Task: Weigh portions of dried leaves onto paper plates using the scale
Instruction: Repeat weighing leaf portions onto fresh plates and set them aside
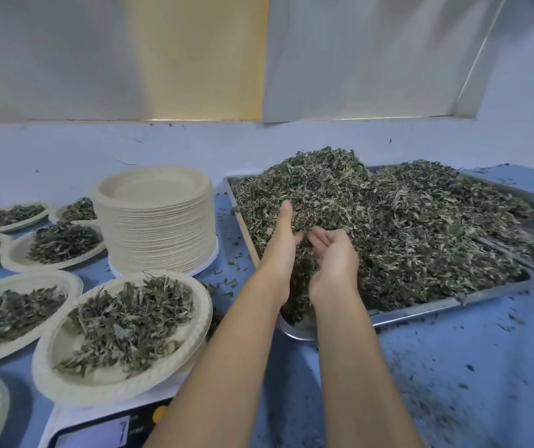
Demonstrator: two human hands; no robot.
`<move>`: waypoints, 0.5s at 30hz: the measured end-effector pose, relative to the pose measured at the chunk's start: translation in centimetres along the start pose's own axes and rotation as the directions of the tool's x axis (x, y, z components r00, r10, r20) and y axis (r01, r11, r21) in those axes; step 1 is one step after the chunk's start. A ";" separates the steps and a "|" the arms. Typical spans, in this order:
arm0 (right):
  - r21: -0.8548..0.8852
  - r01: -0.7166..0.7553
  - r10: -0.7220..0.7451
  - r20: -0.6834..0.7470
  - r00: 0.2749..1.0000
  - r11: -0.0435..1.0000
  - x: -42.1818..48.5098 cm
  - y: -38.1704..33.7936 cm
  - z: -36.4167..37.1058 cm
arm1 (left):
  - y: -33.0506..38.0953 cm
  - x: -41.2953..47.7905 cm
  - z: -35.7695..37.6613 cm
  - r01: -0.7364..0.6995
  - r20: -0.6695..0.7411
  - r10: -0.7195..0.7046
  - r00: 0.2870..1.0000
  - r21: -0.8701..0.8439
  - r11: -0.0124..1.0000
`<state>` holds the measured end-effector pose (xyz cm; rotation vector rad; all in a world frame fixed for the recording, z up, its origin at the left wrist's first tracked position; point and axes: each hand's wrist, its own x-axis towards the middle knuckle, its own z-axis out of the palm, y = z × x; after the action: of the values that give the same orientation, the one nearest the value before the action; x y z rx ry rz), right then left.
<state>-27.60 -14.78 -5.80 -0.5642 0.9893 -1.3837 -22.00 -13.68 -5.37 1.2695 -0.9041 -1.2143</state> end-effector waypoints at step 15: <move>-0.223 0.221 -0.231 -0.021 0.973 0.950 -0.8 1.6 1.4 | 1.1 -1.6 -0.7 -0.003 -0.028 0.004 1.000 0.024 1.000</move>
<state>-25.44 -14.03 -6.23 -0.8348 1.1515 -1.5044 -21.42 -12.08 -4.18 1.3006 -0.9031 -1.1836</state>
